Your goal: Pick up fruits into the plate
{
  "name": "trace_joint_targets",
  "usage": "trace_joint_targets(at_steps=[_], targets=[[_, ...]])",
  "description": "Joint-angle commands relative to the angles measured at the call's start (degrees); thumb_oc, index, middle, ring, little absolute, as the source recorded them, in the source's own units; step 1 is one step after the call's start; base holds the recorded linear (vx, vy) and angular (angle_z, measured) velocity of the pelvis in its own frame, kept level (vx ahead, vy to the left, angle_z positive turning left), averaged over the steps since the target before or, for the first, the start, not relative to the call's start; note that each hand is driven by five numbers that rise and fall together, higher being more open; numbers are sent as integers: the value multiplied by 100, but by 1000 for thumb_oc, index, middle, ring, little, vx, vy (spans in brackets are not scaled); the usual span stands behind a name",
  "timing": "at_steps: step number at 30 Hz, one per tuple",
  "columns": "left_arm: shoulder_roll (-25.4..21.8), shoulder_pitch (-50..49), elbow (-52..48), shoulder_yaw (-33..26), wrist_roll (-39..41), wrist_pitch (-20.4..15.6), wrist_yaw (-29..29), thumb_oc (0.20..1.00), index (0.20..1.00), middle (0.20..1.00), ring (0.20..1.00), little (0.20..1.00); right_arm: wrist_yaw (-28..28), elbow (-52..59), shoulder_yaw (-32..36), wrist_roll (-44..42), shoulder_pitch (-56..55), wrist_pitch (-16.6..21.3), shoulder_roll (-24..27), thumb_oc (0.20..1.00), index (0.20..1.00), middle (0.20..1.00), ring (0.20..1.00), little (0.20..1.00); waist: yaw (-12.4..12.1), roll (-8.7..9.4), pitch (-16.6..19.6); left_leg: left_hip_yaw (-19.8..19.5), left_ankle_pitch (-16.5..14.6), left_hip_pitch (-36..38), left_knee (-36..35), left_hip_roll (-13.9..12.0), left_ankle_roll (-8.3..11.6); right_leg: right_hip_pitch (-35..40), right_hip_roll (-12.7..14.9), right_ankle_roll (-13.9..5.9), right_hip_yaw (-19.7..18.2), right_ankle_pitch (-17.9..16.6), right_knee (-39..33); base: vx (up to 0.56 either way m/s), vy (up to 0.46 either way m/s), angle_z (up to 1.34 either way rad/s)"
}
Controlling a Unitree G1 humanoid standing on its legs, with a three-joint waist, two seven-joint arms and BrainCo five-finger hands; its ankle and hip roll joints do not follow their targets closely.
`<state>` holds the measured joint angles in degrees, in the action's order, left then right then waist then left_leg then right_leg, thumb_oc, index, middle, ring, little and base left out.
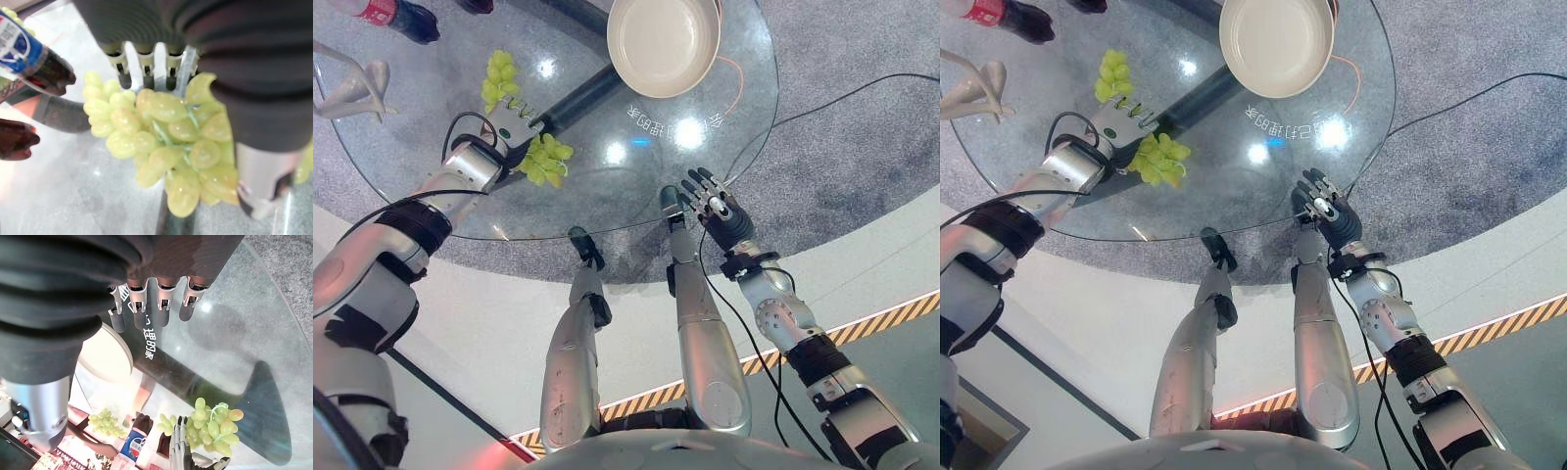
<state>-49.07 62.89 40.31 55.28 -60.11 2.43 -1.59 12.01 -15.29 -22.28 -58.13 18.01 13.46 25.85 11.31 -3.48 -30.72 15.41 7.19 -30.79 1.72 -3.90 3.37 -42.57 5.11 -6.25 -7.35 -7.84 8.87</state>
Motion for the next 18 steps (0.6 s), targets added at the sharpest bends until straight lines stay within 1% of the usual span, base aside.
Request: trace_joint_targets(at_steps=[1,4,6,8,9,10,12,18], targets=[[-190,-35,286,-273,174,390,-96,1000,1000,1000,1000,1000,142,265,-11,-128,20,182,-118,1000,1000,1000,1000,1000,-31,283,93,-565,-504,-463,710,66,117,165,8,-121,559,213,64,0,0,0],[-123,-64,400,-313,126,638,-320,1000,1000,1000,1000,1000,139,283,-18,-128,31,149,-106,1000,1000,1000,1000,1000,-13,307,93,-546,-492,-511,719,48,120,113,-9,-117,533,202,66,0,0,0],[-75,-35,450,-317,62,714,-319,1000,1000,1000,1000,1000,125,291,-30,-124,48,142,-110,1000,1000,1000,1000,1000,-1,321,93,-533,-488,-528,719,39,124,94,-16,-117,517,197,61,-6,10,-5],[-26,-2,541,-304,3,694,-302,1000,1000,1000,1000,1000,119,292,-44,-126,57,152,-120,1000,1000,1000,1000,1000,14,331,93,-524,-479,-551,727,33,136,77,-31,-107,499,194,57,-4,6,-9],[-6,6,542,-296,-50,712,-264,200,200,200,200,200,130,298,-35,-132,55,142,-117,1000,1000,1000,1000,1000,22,337,93,-523,-478,-554,724,25,140,68,-36,-105,492,192,58,2,-2,-8],[6,33,554,-272,-15,655,-204,200,200,200,200,200,144,301,-33,-150,52,150,-108,1000,1000,1000,1000,1000,33,344,93,-522,-476,-571,730,25,144,54,-46,-102,482,189,61,4,-3,-6],[64,-1,537,-269,-82,726,-244,200,200,200,200,200,169,286,-25,-146,44,151,-124,1000,1000,1000,1000,1000,42,344,93,-527,-477,-571,729,26,146,47,-52,-98,474,188,64,0,0,0],[137,58,561,-231,-64,734,-279,200,200,200,200,200,144,261,-46,-158,89,142,-147,1000,1000,1000,1000,1000,39,347,93,-535,-476,-542,711,42,150,84,-27,-108,495,179,32,0,0,0]])
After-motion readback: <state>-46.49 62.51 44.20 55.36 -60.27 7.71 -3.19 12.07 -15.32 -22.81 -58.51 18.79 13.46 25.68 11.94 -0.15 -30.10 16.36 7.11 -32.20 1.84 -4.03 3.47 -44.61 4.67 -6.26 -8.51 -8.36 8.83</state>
